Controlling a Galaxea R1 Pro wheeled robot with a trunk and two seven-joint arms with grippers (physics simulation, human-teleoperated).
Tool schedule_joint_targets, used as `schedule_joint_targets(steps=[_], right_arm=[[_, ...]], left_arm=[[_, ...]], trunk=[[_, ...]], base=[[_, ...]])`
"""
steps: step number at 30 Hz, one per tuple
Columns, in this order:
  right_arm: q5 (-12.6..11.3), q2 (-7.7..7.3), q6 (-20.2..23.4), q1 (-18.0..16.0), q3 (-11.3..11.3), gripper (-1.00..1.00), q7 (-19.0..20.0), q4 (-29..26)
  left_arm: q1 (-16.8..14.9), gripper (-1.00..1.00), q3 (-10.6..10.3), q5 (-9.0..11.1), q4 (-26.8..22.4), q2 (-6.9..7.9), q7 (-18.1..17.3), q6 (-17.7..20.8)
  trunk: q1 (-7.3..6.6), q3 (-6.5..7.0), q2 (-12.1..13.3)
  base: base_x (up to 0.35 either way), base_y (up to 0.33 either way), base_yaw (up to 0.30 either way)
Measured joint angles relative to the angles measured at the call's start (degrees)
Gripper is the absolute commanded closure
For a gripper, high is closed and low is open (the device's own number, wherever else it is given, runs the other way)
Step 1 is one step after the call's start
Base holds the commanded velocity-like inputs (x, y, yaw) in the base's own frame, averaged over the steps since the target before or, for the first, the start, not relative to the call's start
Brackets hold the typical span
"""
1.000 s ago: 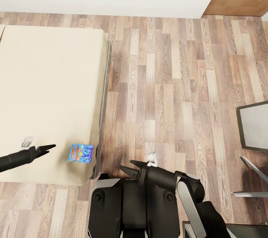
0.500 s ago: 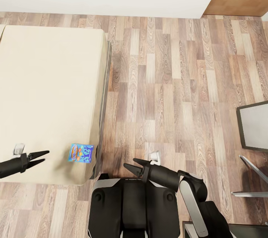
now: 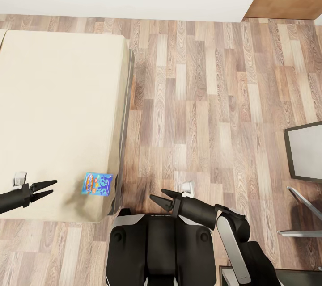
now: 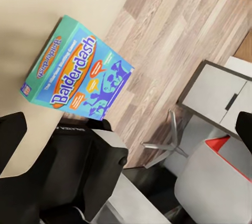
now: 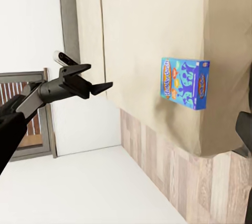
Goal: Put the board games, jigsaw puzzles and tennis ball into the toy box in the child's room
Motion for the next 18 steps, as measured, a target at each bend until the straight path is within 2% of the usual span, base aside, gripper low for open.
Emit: schedule_joint_targets(steps=[18], right_arm=[[0.0, 0.04, -0.3, -0.1, -0.3, -1.0, 0.2, 0.0]], left_arm=[[0.0, -1.0, -0.5, -0.1, 0.0, 0.33, -2.3, 0.0]], trunk=[[0.0, 0.17, 0.0]], base=[[0.0, 0.0, 0.0]])
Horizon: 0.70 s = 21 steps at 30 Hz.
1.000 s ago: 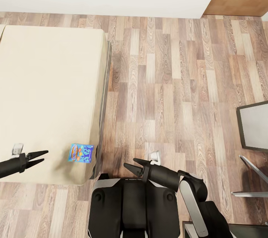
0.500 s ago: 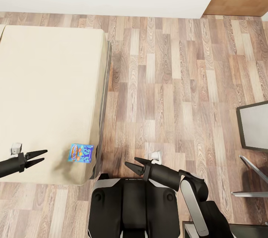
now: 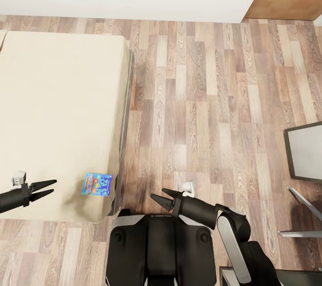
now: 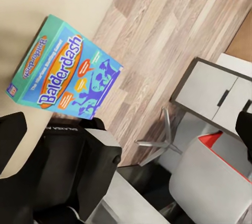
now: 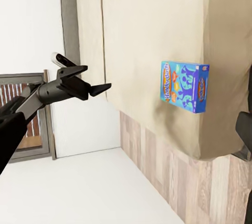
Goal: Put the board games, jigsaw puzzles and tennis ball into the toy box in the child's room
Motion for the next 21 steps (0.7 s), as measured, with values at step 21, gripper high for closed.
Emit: schedule_joint_targets(steps=[21], right_arm=[[0.1, -0.04, -3.5, 0.0, -0.3, -1.0, -0.1, 0.3]], left_arm=[[-0.1, -1.0, 0.0, 0.0, 0.0, 0.09, -0.1, 0.1]], trunk=[[0.0, 1.81, 0.0]], base=[[0.0, 0.0, 0.0]])
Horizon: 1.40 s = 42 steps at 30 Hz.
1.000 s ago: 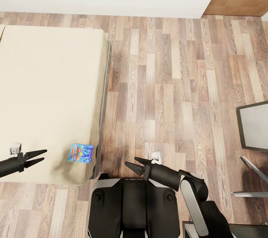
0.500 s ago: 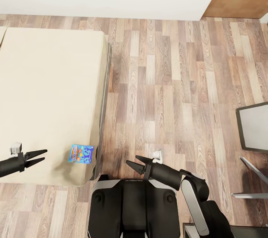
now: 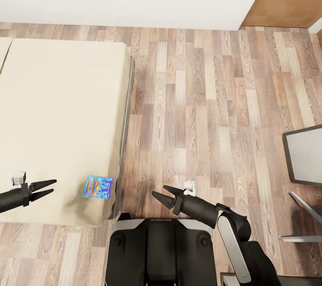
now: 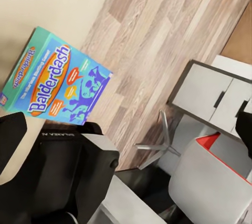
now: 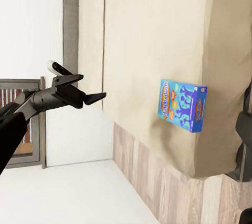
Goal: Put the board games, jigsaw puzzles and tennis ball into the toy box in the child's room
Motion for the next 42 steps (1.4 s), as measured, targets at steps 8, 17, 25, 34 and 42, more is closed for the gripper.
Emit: schedule_joint_targets(steps=[8, 17, 25, 34, 42], right_arm=[[0.2, 0.03, -0.1, 0.0, 0.0, -1.0, 0.0, 0.0], [0.3, -0.03, -2.1, 0.0, 0.0, -1.0, 0.0, 0.0], [0.2, -0.05, -2.7, 0.0, 0.0, -1.0, 0.0, 0.0], [0.2, -0.05, -2.8, 0.0, 0.0, -1.0, 0.0, 0.0], [0.2, -0.05, -2.8, 0.0, 0.0, -1.0, 0.1, 0.0]], left_arm=[[0.0, -1.0, 0.0, 0.0, 0.0, 0.01, 0.0, 0.0], [0.0, -1.0, -0.1, 0.1, 0.0, 0.01, 0.0, 0.0], [0.0, -1.0, -0.1, 0.1, 0.0, 0.01, 0.0, 0.0], [0.0, -1.0, -0.1, 0.1, 0.0, 0.01, 0.0, 0.0], [0.0, -1.0, -0.1, 0.1, 0.0, 0.01, 0.0, 0.0]], trunk=[[0.0, 0.75, 0.0], [0.0, 1.6, 0.0], [0.0, 2.36, 0.0], [0.0, 3.21, 0.0], [0.0, 3.96, 0.0]], base=[[0.0, 0.0, 0.0], [0.0, 0.0, 0.0], [0.0, 0.0, 0.0], [0.0, 0.0, 0.0], [0.0, 0.0, 0.0]])
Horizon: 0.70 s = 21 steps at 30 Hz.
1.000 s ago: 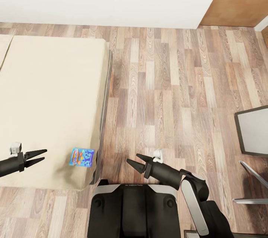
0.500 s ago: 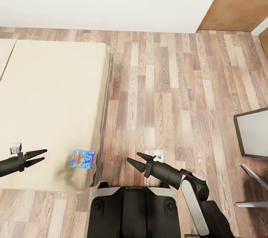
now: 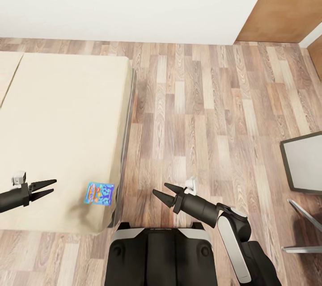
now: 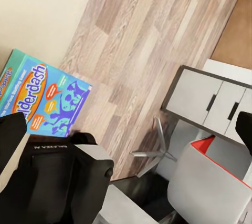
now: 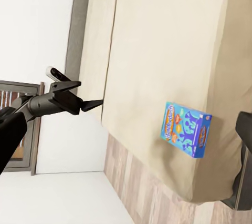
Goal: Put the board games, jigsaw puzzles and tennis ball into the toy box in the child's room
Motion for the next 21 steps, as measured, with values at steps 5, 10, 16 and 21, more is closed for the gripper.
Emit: schedule_joint_targets(steps=[5, 10, 16, 21], right_arm=[[0.0, 0.0, 0.0, 0.0, 0.0, -1.0, 0.1, -0.1], [0.0, 0.0, 0.0, 0.0, 0.0, -1.0, 0.1, -0.1], [0.0, 0.0, 0.0, 0.0, 0.0, -1.0, 0.2, -0.1], [0.0, 0.0, 0.0, 0.0, 0.0, -1.0, 0.1, -0.1]], left_arm=[[0.0, -1.0, 0.0, 0.0, 0.0, 0.0, 0.0, 0.0], [0.0, -1.0, 0.0, 0.0, 0.0, 0.0, 0.0, 0.0], [0.0, -1.0, 0.0, -0.1, 0.0, 0.0, 0.0, 0.0], [0.1, -1.0, 0.0, -0.1, 0.0, 0.0, 0.0, 0.0]], trunk=[[0.0, 0.47, 0.0], [0.0, 0.94, 0.0], [0.01, 1.51, 0.0], [0.01, 1.98, 0.0]], base=[[0.0, 0.0, 0.0], [0.0, 0.0, 0.0], [-0.029, 0.0, 0.0], [-0.087, 0.0, 0.0]])
